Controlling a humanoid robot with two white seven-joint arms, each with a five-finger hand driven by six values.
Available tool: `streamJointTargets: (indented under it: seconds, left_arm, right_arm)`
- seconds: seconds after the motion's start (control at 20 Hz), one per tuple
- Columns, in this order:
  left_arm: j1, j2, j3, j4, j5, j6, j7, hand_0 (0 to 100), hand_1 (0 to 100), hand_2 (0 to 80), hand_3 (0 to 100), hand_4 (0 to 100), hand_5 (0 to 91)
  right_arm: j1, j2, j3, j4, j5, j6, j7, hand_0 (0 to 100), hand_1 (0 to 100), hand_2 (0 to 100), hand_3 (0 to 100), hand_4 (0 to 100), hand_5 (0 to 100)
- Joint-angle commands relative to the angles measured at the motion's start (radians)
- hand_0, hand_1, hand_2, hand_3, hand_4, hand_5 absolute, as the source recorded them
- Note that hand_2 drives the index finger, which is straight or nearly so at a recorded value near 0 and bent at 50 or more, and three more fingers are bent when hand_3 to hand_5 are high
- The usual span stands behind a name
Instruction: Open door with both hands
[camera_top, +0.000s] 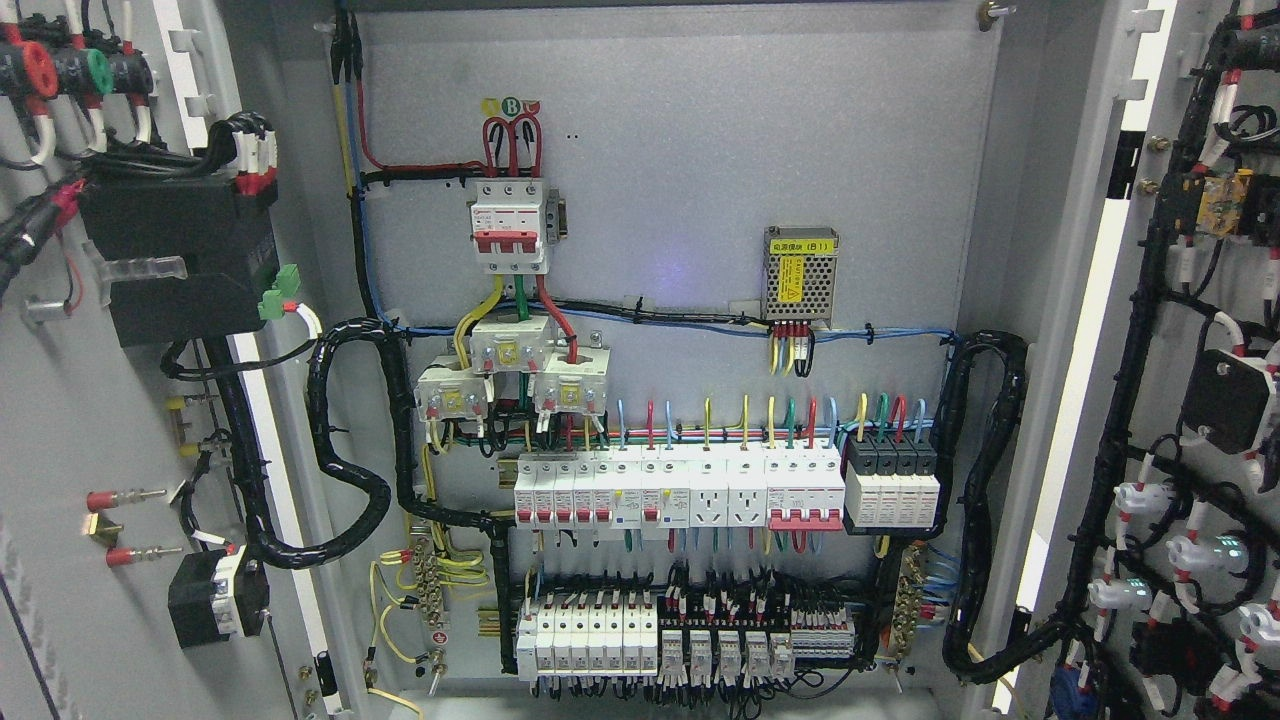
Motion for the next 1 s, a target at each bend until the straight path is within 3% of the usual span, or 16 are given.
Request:
streamJointTargets:
  seconds: [0.0, 0.35, 0.95]
  left_arm:
    - [0.005, 0.037, -0.011, -0.186, 0.0, -0.085, 0.006, 0, 0, 0.0, 0, 4, 0.0]
    - [-0.001, 0.037, 0.033, -0.186, 0.003, -0.185, 0.052, 0, 0, 0.0, 0, 4, 0.0]
    - [-0.132, -0.021, 0.127, -0.185, 0.012, -0.216, 0.053, 0, 0, 0.0, 0, 4, 0.0]
  right_arm:
    - [0.009, -0.068, -0.081, -0.077, -0.002, -0.004, -0.002, 0, 0, 0, 0, 0, 0]
    - [0.008, -0.026, -0.091, -0.156, -0.012, -0.018, -0.002, 0, 0, 0, 0, 0, 0]
    - [-0.012, -0.031, -0.088, -0.2, -0.128, -0.005, -0.003, 0, 0, 0, 0, 0, 0]
